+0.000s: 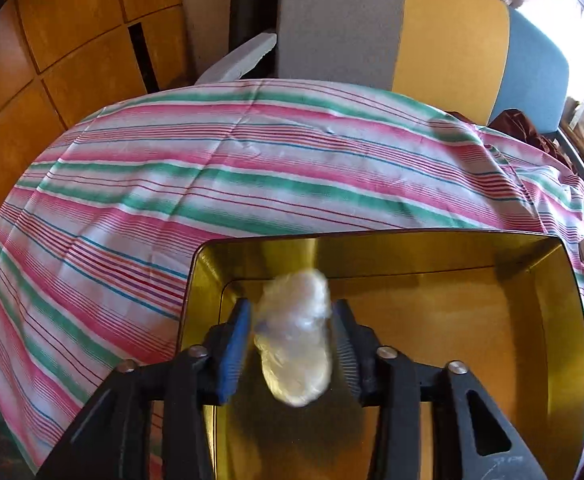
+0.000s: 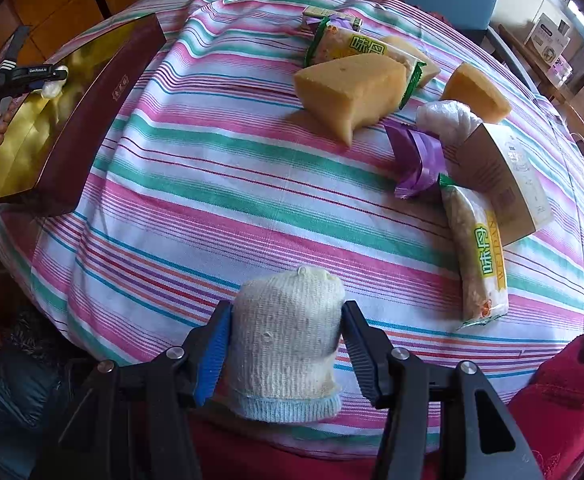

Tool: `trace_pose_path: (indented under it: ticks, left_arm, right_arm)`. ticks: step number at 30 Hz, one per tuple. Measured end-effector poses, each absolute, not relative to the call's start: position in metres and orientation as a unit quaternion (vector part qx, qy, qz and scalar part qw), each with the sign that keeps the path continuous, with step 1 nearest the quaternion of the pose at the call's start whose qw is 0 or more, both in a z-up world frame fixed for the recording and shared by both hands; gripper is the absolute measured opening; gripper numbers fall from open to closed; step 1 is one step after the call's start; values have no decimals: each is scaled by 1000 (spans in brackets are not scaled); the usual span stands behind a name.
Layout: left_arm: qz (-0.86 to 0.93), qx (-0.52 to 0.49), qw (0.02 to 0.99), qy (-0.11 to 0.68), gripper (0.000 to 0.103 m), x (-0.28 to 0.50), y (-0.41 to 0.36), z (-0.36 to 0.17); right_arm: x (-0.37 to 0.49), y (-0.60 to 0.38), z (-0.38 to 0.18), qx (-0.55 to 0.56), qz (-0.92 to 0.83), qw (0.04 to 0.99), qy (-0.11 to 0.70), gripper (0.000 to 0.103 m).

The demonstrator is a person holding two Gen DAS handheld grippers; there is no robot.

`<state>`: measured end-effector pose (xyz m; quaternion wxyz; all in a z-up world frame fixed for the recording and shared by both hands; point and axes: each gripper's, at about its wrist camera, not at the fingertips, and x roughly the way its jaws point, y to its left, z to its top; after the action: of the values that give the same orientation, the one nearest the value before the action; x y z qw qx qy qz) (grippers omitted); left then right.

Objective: Organize objects
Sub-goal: 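Carry the plastic bundle into the gold tray and open the left tool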

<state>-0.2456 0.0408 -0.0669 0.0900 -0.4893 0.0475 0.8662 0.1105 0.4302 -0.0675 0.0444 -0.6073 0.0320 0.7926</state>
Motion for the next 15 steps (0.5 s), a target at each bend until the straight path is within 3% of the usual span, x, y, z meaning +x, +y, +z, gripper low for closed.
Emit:
trace_pose_path:
  ticks: [2,15]
  left_arm:
    - [870,-483,90,46,60,-244,39,-65]
    - [917,-384,95,44,65,-113,23,-15]
  right_arm:
    - [112,435,-68,-608,792,45,33,55]
    - [122,463,-68,-605,794,51,19,55]
